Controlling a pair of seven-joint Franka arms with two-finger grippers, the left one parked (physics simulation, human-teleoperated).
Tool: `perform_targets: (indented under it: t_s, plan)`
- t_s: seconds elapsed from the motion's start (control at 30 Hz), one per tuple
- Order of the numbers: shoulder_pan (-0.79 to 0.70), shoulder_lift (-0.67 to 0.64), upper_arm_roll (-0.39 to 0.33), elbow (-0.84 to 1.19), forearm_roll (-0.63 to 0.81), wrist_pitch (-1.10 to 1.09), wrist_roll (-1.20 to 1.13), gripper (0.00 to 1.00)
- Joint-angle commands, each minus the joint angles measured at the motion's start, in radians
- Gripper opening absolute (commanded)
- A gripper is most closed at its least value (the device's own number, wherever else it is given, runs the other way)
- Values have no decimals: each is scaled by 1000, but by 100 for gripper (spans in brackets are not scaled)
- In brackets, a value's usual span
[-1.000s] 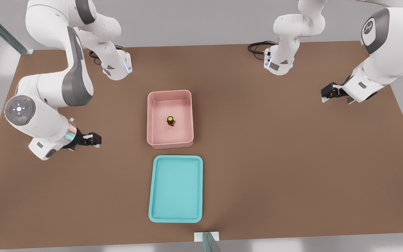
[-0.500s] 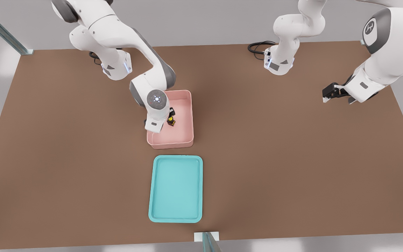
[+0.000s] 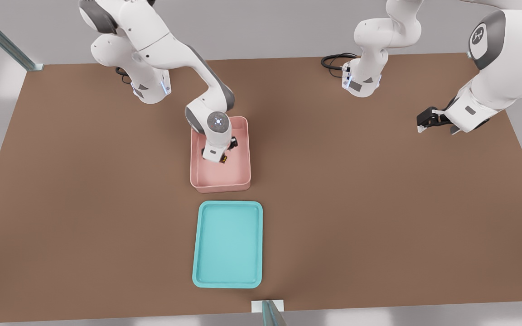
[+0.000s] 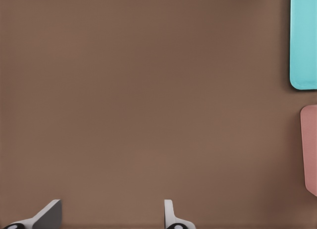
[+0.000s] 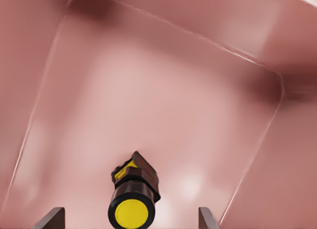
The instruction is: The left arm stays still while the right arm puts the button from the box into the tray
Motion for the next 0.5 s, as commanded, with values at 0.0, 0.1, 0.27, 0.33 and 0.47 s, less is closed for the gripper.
perform_targets:
  t_s: [0.0,0.1,0.27,0.33,0.47]
  plan:
    - [0,8,0,-13,0,123,138,100]
    - [-3,38,0,-13,0,155,138,100]
    - [0,38,1,-44,-1,187,138,88]
    - [0,33,1,-51,-1,189,138,82]
    - [3,30,4,-68,-1,197,138,80]
